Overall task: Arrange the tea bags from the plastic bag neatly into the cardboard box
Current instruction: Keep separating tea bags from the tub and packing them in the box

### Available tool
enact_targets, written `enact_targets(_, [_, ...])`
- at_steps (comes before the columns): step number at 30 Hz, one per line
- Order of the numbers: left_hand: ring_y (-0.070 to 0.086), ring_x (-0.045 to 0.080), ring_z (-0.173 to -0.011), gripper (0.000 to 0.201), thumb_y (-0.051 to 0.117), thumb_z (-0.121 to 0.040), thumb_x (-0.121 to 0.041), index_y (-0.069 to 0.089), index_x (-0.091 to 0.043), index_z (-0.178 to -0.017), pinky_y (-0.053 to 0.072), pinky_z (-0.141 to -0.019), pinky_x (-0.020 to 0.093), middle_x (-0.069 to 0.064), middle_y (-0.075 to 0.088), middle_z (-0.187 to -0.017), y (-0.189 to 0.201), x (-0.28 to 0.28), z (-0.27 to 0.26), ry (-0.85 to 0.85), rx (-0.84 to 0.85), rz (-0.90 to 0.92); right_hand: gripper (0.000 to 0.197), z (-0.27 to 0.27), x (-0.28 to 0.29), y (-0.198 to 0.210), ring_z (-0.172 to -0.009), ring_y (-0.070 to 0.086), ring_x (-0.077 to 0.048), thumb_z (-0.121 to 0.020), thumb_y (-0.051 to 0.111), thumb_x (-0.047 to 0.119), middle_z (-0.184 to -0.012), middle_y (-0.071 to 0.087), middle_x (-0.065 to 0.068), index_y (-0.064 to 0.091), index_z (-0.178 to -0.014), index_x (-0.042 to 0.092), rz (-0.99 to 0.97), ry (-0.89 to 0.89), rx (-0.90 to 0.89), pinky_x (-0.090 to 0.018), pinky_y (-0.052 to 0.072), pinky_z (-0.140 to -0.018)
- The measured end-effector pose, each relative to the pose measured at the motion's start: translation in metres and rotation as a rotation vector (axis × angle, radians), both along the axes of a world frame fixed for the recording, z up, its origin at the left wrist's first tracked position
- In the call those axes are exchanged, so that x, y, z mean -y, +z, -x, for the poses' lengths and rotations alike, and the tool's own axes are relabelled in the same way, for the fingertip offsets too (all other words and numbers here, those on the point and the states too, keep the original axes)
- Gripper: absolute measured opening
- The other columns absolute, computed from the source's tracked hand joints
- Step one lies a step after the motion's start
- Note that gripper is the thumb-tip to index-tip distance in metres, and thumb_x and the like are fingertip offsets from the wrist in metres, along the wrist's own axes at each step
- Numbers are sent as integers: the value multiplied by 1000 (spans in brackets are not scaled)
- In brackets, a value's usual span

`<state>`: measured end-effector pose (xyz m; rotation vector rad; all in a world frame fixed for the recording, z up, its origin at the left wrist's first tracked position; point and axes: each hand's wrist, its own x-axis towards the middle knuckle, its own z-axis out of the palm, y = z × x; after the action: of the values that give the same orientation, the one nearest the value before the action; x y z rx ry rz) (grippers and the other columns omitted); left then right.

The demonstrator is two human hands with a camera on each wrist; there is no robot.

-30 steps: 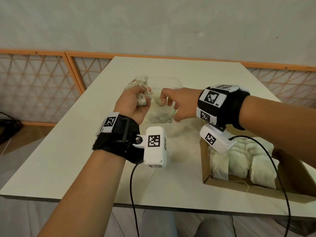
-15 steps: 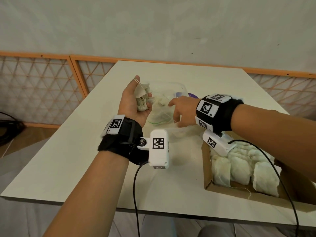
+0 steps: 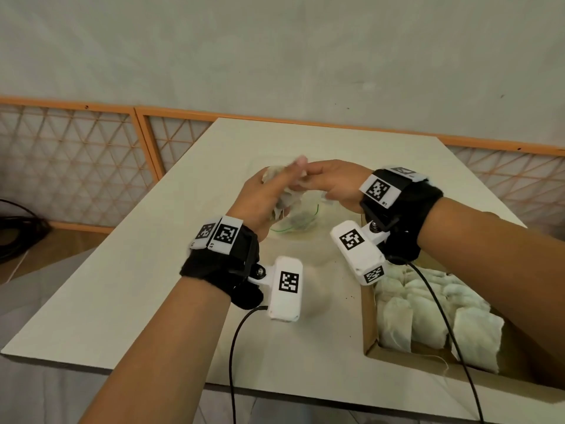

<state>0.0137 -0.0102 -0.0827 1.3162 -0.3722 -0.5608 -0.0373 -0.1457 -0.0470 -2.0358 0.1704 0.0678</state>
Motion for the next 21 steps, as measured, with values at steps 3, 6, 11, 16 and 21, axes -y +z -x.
enact_targets(3, [52, 10, -53, 39, 68, -86, -23, 60, -2, -117, 36, -42, 16, 5, 62, -78, -3, 0, -2, 106, -52, 45, 15, -12, -9, -2, -114, 52, -18, -89, 57, 20, -121, 60, -1, 65, -100, 27, -40, -96, -67, -34, 43, -95])
enact_targets(6, [49, 11, -49, 6, 60, -89, -11, 61, -7, -94, 34, -38, 15, 6, 58, -72, -2, -1, -6, 231, -192, 154, 5, -31, -14, -9, -94, 54, -17, -89, 56, 19, -101, 57, -1, 58, -85, 20, -89, -267, -56, -32, 48, -81])
enact_targets(11, [47, 9, -46, 8, 56, -89, -6, 57, -10, -83, 31, -37, 14, 4, 55, -67, -2, -2, -9, 326, -328, 328, 26, -46, -6, -27, -84, 53, -20, -81, 63, 16, -95, 56, -5, 63, -105, 8, 451, -223, -195, -31, 49, -77])
enact_targets(16, [46, 10, -48, 3, 60, -88, -10, 59, -8, -87, 33, -37, 15, 3, 56, -64, 0, 1, -9, 329, -338, 336, 31, -41, -14, -30, -80, 50, -20, -90, 48, 15, -95, 56, -7, 62, -114, 1, 639, -153, -189, -26, 39, -73])
enact_targets(21, [47, 10, -47, 10, 60, -91, -17, 59, -7, -95, 36, -38, 13, 4, 56, -70, 1, -2, -13, 339, -418, 365, 25, -23, -1, -5, -99, 64, -25, -91, 51, 13, -105, 69, -11, 71, -102, 3, 226, -347, 82, -32, 52, -85])
